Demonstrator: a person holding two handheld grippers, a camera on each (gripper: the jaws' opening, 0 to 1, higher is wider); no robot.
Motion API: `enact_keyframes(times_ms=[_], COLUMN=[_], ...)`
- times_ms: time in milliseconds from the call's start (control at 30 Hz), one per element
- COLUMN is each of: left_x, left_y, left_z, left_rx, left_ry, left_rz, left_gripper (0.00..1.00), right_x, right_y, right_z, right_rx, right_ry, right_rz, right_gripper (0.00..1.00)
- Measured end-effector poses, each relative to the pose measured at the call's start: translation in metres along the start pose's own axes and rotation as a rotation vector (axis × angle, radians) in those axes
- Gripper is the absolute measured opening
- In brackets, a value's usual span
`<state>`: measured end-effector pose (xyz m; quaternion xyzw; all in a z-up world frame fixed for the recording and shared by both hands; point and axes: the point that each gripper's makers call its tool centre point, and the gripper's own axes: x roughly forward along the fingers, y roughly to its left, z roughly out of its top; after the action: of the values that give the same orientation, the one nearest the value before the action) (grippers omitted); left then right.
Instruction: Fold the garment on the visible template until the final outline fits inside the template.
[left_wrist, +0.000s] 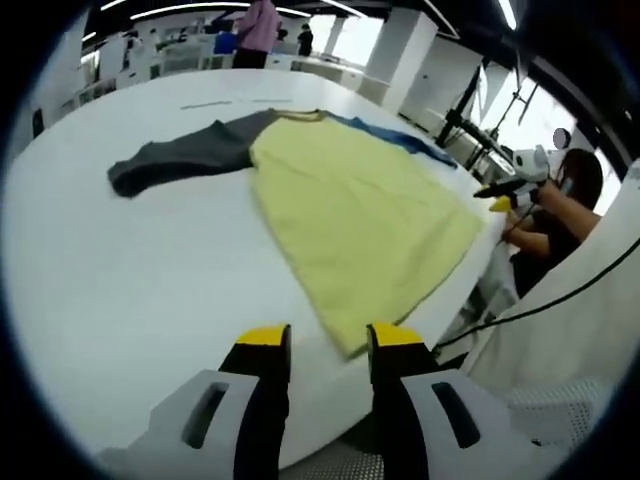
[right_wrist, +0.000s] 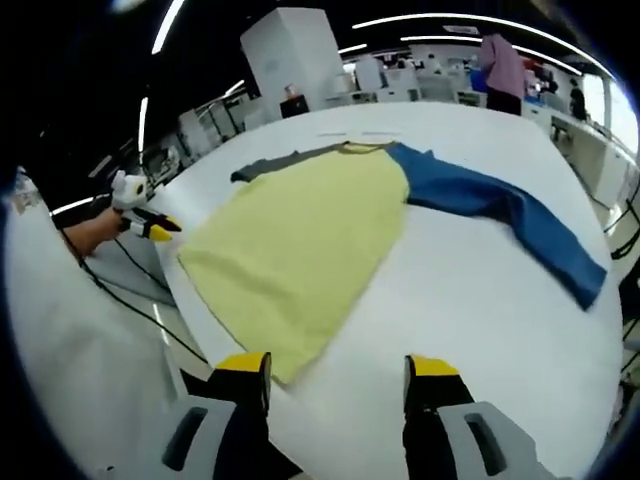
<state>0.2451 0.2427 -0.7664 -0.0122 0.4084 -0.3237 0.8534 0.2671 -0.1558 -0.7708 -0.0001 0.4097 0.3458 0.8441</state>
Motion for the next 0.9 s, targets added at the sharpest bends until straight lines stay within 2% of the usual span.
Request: enact_keyframes(times_ms=[67,500,900], left_x=[0.000,0.000,0.009], left_y=[0.000,-0.006,-0.012], left_z=[0.003,0.025,0.032], left_rx=[0.009,0.052,0.082], left_ry=[-0.012,-0.091,-0.096], left_rz=[0.002,-0.011,-0.031], left_gripper=[0.28,0.28,0.30], right_x=[0.000,-0.004,-0.016], right_y=[-0.002,-0.027,-0.070], right_z=[0.002,0.014,0.022], right_rx=[-0.001,0.081,0.137], right_ry=[-0.013,-0.097,-0.168], right_rz=[-0.004,-0.056,-0.164], right_gripper=[0.43,0.41,0.39])
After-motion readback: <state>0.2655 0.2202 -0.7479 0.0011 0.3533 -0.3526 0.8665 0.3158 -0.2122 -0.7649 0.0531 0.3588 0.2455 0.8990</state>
